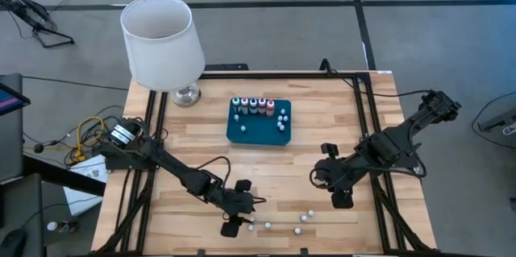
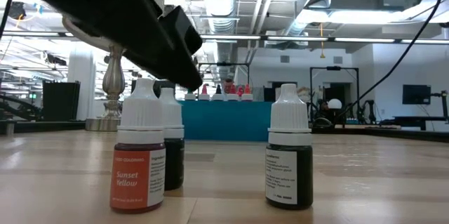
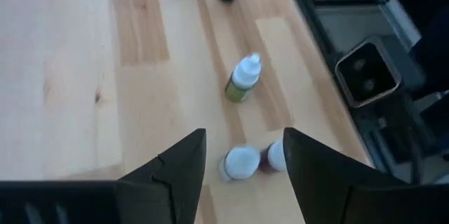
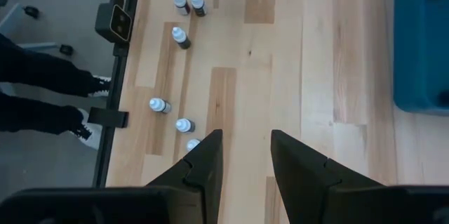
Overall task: Pick & Place food coloring
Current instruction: Put the small black food coloring bottle into the bin
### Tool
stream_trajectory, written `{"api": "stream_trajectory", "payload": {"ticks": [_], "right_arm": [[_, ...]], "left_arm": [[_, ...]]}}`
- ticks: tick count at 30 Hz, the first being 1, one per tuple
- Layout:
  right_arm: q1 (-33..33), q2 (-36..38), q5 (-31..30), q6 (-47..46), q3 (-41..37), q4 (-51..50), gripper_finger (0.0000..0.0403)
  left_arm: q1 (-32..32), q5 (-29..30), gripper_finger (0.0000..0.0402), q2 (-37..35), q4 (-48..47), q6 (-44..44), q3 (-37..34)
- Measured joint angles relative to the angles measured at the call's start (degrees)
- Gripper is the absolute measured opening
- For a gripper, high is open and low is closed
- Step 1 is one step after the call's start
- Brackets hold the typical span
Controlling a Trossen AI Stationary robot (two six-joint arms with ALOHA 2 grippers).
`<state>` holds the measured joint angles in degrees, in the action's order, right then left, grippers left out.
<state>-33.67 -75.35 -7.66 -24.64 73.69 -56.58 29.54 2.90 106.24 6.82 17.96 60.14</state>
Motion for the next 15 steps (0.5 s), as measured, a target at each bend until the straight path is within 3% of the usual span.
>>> {"api": "stream_trajectory", "payload": {"ticks": [15], "right_arm": [[0.0,0.0,-1.7,-0.4,0.0,-0.4,0.0111]], "left_arm": [[0.1,-0.7,0.0182,2.2,0.3,-1.3,0.0]]}}
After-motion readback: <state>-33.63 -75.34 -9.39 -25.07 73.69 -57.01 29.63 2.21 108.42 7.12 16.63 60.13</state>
